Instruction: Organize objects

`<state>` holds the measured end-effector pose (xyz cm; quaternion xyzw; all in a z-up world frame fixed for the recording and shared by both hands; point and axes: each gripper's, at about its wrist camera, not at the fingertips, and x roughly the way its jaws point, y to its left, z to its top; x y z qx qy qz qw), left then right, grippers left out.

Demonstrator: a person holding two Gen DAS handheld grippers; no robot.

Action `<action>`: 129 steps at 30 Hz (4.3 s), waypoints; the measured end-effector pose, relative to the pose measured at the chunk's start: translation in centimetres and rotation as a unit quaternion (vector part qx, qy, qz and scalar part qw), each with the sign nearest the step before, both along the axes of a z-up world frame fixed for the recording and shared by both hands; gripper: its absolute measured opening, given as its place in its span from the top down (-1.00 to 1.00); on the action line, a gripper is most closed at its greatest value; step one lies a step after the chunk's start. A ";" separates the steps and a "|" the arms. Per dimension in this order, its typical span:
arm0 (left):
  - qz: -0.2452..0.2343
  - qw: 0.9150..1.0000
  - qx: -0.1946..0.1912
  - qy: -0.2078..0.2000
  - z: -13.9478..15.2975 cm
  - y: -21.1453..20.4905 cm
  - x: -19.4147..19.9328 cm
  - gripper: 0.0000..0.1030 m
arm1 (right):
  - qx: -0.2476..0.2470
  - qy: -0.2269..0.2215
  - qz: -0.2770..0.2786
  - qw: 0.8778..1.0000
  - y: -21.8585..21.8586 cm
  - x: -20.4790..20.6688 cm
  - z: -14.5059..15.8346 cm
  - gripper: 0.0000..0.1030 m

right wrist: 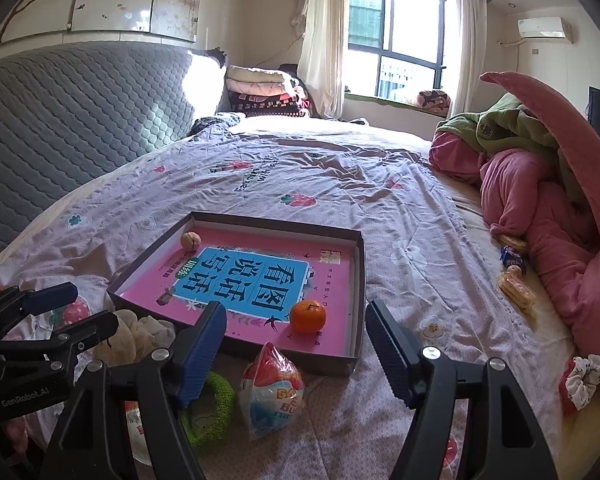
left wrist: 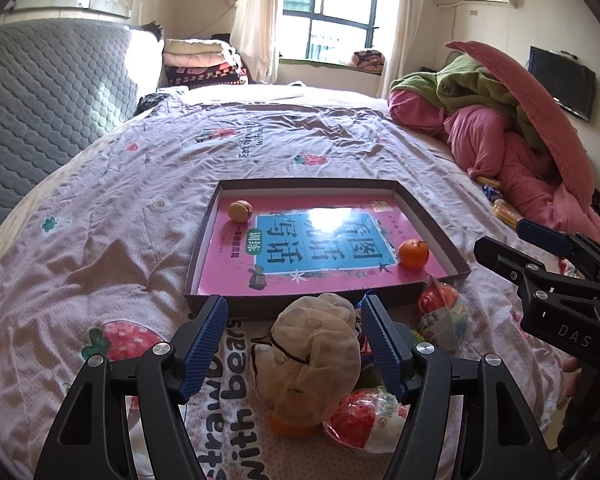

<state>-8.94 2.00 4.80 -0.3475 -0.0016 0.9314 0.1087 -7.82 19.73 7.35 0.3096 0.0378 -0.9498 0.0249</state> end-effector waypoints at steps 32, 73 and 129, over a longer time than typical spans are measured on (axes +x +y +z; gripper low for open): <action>-0.028 0.999 0.003 -0.035 -2.5 -0.4 0.5 -0.38 | 0.016 -0.052 0.016 0.998 -0.6 0.5 -4.3 -0.39; 0.021 0.995 0.004 -0.093 -6.2 -2.4 -3.8 -0.39 | -0.049 -0.120 0.000 0.992 0.5 -2.2 -7.6 -0.39; -0.014 0.991 0.089 -0.095 -5.1 -5.3 -3.8 0.68 | -0.050 -0.129 -0.015 0.990 1.7 -2.6 -7.8 -0.05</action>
